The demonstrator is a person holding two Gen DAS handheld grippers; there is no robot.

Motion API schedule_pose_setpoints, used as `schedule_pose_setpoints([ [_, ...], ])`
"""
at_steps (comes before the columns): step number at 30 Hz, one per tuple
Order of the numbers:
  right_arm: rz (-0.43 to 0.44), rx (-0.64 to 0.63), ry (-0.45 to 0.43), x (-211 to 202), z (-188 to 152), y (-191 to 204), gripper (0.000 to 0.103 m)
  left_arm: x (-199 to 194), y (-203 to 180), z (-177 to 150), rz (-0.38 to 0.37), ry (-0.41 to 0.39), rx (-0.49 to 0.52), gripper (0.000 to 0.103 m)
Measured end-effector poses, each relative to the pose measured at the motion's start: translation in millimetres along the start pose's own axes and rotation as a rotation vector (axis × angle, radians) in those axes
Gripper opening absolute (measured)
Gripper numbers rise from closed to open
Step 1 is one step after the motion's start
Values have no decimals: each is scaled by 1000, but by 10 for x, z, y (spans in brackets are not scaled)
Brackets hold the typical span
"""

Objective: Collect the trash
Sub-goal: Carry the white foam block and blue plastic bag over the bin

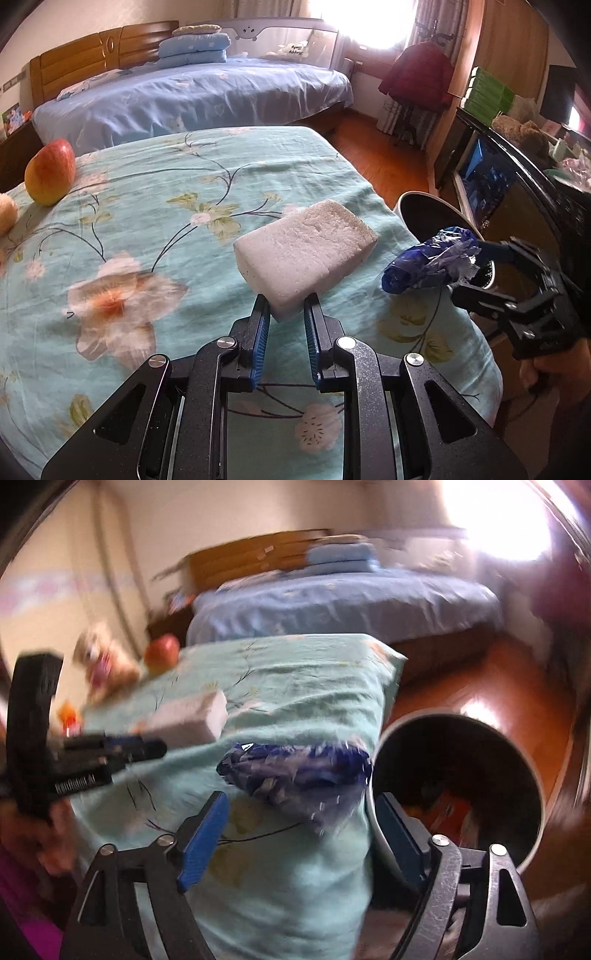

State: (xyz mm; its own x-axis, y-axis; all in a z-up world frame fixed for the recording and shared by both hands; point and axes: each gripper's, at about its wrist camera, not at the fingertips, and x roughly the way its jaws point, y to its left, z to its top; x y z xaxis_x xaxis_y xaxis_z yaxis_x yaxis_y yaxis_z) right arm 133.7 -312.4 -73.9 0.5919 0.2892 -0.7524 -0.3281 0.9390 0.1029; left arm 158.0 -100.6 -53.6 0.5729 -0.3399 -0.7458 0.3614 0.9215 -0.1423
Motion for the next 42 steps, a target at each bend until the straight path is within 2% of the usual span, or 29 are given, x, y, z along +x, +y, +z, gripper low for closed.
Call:
schedule_pose_setpoints([
  [4, 18, -100, 63, 247, 97, -6, 91, 2, -5, -15, 1, 3, 3, 18],
  [7, 50, -83, 69, 325, 102, -16, 82, 2, 3, -10, -2, 5, -1, 18],
  [10, 41, -62, 37, 278, 69, 33, 78, 17, -9, 1, -6, 6, 1, 18],
  [16, -12, 77, -44, 41, -80, 60, 77, 43, -94, 27, -23, 9, 17, 18],
  [21, -118, 178, -80, -103, -214, 37, 77, 70, -233, 55, -47, 12, 38, 18],
  [28, -155, 383, -148, -323, -343, -248, 77, 97, -509, 84, -82, 16, 86, 18],
  [42, -246, 447, -152, -434, -442, -636, 77, 188, -933, 173, -110, 20, 166, 18],
])
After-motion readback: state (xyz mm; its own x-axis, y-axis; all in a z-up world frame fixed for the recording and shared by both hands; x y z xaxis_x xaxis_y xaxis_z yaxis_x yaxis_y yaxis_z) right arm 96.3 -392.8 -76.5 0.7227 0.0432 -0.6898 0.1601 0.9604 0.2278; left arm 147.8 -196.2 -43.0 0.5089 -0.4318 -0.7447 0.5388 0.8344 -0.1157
